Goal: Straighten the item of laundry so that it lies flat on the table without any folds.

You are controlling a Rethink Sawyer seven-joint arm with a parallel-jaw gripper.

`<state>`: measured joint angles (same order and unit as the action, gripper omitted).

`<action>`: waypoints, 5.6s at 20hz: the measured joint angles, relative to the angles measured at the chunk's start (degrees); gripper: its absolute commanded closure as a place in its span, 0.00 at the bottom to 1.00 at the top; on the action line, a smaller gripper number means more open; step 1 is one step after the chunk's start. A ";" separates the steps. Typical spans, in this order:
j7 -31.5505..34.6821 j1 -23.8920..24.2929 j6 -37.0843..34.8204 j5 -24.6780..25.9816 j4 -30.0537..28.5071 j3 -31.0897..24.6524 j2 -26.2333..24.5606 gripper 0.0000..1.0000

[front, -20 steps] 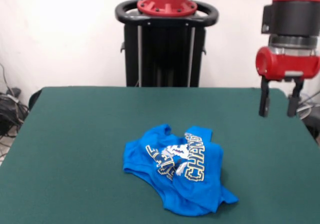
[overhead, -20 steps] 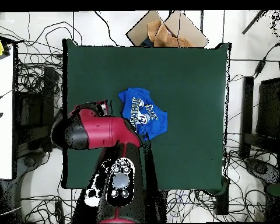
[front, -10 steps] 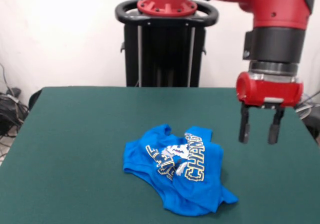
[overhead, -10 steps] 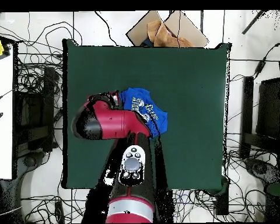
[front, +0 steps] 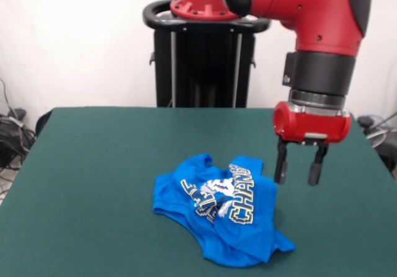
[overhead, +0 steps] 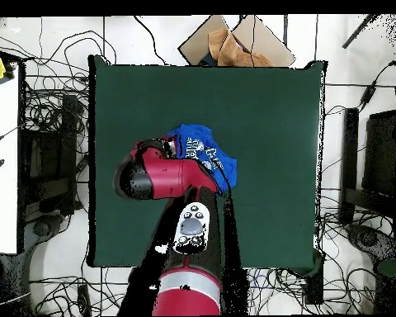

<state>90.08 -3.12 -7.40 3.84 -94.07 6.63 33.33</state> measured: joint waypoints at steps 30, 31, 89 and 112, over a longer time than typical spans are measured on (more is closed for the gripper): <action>0.02 -1.80 16.94 2.01 -12.80 8.57 -9.56 0.00; 0.02 -1.17 17.74 2.00 -13.04 8.38 -10.25 0.00; 5.00 0.04 18.35 -9.15 -39.06 -16.73 -2.79 1.00; 12.47 -21.80 1.74 -17.25 -36.39 4.15 11.93 0.00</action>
<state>102.55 -24.92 -5.66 -13.41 -130.46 10.78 45.26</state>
